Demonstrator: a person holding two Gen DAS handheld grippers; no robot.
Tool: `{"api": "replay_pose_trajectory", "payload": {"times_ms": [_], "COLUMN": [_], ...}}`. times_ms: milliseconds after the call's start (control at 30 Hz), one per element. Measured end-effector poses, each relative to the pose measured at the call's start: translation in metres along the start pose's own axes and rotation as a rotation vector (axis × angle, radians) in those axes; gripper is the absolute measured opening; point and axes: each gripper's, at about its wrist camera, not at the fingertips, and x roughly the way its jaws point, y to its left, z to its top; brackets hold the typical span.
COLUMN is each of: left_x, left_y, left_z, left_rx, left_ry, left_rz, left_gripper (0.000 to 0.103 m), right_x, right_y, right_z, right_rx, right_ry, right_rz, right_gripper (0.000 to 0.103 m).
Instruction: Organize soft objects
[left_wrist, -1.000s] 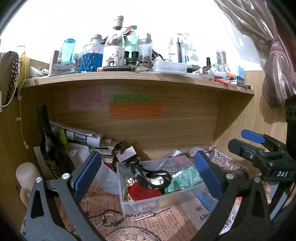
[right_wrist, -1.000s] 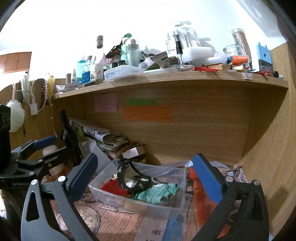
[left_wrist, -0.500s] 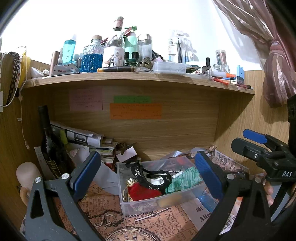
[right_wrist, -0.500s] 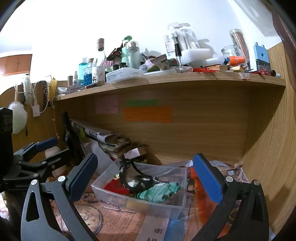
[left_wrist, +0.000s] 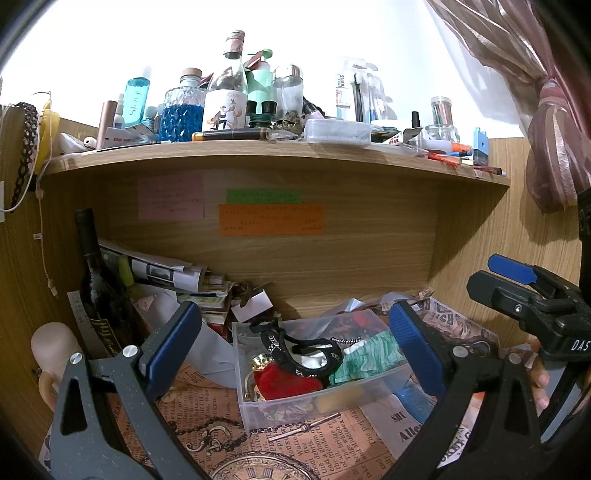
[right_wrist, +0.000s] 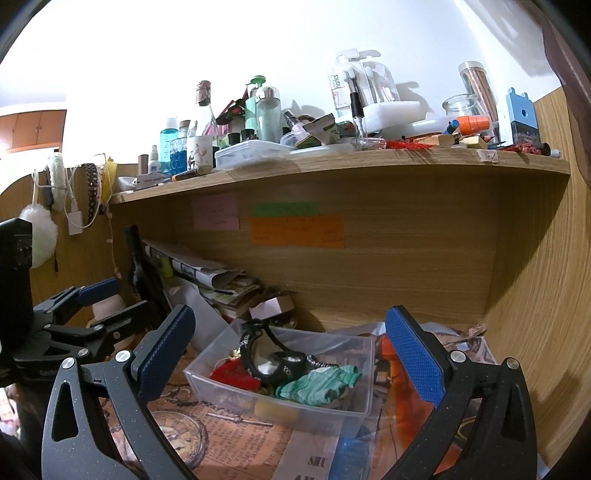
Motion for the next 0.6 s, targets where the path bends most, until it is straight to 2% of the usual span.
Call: {"api": "replay_pose_trajectory", "payload": {"times_ms": [600], "left_x": [0.0023], "left_y": [0.0004], "left_z": [-0.0009], "left_rx": [-0.001], "left_ry": [0.005], "left_rz": [-0.007], "left_gripper": [0.103], "right_x": [-0.0007], "right_y": [0.0042], "right_z": [-0.0008], "right_rx": [0.008], "right_ry": [-0.002], "right_rz": [0.0], "right_gripper": [0.103]}}
